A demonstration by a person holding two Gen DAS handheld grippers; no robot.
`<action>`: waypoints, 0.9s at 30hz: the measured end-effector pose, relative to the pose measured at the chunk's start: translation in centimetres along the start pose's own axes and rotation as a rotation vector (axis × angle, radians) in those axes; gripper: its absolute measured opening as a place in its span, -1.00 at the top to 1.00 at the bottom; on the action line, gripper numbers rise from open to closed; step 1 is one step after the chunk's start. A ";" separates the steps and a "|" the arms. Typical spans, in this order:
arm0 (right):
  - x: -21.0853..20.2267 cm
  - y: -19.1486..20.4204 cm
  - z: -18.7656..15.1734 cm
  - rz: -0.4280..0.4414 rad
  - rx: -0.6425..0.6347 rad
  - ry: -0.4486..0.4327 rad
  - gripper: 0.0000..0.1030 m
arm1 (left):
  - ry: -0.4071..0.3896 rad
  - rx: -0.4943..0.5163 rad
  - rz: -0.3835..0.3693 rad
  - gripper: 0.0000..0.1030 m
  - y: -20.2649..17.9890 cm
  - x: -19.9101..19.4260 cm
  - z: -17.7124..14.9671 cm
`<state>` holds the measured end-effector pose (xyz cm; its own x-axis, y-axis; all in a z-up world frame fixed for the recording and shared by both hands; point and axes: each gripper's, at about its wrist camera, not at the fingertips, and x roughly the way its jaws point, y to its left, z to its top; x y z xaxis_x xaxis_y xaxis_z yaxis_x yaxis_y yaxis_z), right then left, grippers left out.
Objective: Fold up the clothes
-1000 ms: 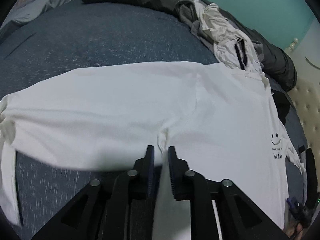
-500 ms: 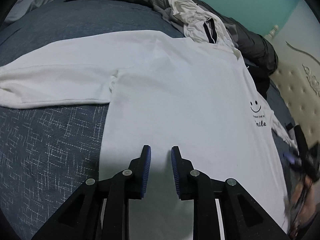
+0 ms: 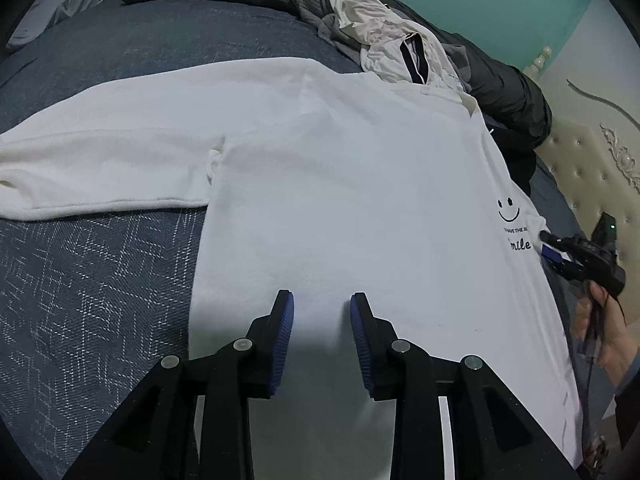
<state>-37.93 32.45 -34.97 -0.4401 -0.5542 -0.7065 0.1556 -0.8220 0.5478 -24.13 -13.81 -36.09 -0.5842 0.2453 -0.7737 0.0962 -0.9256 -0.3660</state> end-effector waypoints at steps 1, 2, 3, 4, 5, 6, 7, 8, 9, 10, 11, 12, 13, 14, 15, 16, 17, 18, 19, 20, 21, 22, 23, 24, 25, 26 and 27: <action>0.4 0.0 0.1 0.003 -0.002 0.008 0.60 | 0.000 -0.001 -0.001 0.38 0.0 0.0 0.0; 0.6 0.0 0.2 -0.006 -0.008 0.015 0.81 | 0.001 -0.001 -0.002 0.38 0.0 0.0 0.0; 0.7 0.0 0.3 -0.022 -0.017 0.013 0.89 | 0.001 -0.002 -0.003 0.38 0.0 0.0 0.0; 0.7 -0.2 0.3 -0.030 -0.026 0.005 0.96 | 0.002 -0.002 -0.004 0.38 0.0 0.0 0.0; 0.5 -0.4 0.4 -0.044 -0.035 -0.006 0.96 | 0.003 -0.002 -0.004 0.38 0.0 0.0 0.0; 0.2 -0.7 0.5 -0.062 -0.043 -0.018 0.96 | 0.003 -0.001 -0.003 0.38 0.0 0.0 0.1; 0.0 -1.0 0.7 -0.078 -0.048 -0.030 0.97 | 0.004 -0.001 -0.003 0.38 0.0 0.0 0.1; -0.3 -1.5 0.8 -0.092 -0.048 -0.042 0.97 | 0.005 0.000 -0.002 0.38 0.0 0.0 0.1; -0.7 -2.1 1.0 -0.108 -0.041 -0.055 0.97 | 0.006 0.003 0.001 0.38 -0.1 0.0 0.1; -1.2 -2.8 1.1 -0.124 -0.032 -0.069 0.97 | 0.006 0.008 0.006 0.38 -0.2 0.0 0.1; -1.5 -3.2 1.2 -0.137 -0.025 -0.083 0.97 | 0.006 0.012 0.010 0.38 -0.3 0.0 0.1; -1.9 -3.7 1.4 -0.148 -0.019 -0.098 0.97 | 0.006 0.013 0.012 0.38 -0.3 0.0 0.2; -2.1 -4.0 1.5 -0.158 -0.012 -0.110 0.97 | 0.007 0.012 0.012 0.38 -0.2 0.1 0.2; -2.4 -4.4 1.7 -0.168 -0.006 -0.120 0.97 | 0.007 0.011 0.011 0.38 -0.2 0.1 0.2; -2.6 -4.8 1.8 -0.174 0.002 -0.126 0.97 | 0.007 0.010 0.010 0.38 -0.2 0.1 0.2; -2.8 -5.1 1.9 -0.178 0.011 -0.130 0.97 | 0.008 0.008 0.009 0.38 -0.1 0.2 0.3; -2.9 -5.5 2.0 -0.182 0.020 -0.135 0.97 | 0.009 0.007 0.009 0.38 -0.1 0.3 0.4; -3.0 -5.8 2.1 -0.187 0.023 -0.138 0.97 | 0.009 0.008 0.009 0.38 -0.1 0.3 0.4; -3.1 -5.9 2.2 -0.188 0.022 -0.137 0.97 | 0.010 0.008 0.009 0.38 -0.1 0.3 0.5; -3.1 -6.0 2.3 -0.188 0.024 -0.138 0.97 | 0.010 0.009 0.009 0.38 0.0 0.3 0.5; -3.0 -6.1 2.4 -0.188 0.027 -0.140 0.97 | 0.011 0.009 0.009 0.38 0.0 0.3 0.5; -3.0 -6.2 2.5 -0.187 0.029 -0.143 0.97 | 0.012 0.010 0.009 0.38 0.0 0.3 0.5; -3.0 -6.4 2.6 -0.184 0.038 -0.145 0.97 | 0.012 0.010 0.009 0.38 0.0 0.3 0.5; -3.0 -6.6 2.8 -0.183 0.046 -0.146 0.97 | 0.013 0.011 0.009 0.38 0.0 0.3 0.5; -2.9 -6.6 2.8 -0.189 0.041 -0.141 0.97 | 0.013 0.011 0.009 0.38 0.0 0.3 0.6; -2.7 -6.5 2.8 -0.195 0.033 -0.134 0.97 | 0.013 0.011 0.009 0.38 0.0 0.3 0.6; -2.6 -6.4 2.8 -0.201 0.025 -0.127 0.97 | 0.013 0.012 0.009 0.38 0.0 0.3 0.6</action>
<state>-40.29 39.53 -35.40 -0.5680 -0.3577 -0.7412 0.0323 -0.9096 0.4142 -24.76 -13.93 -36.05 -0.5725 0.2404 -0.7838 0.0920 -0.9312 -0.3527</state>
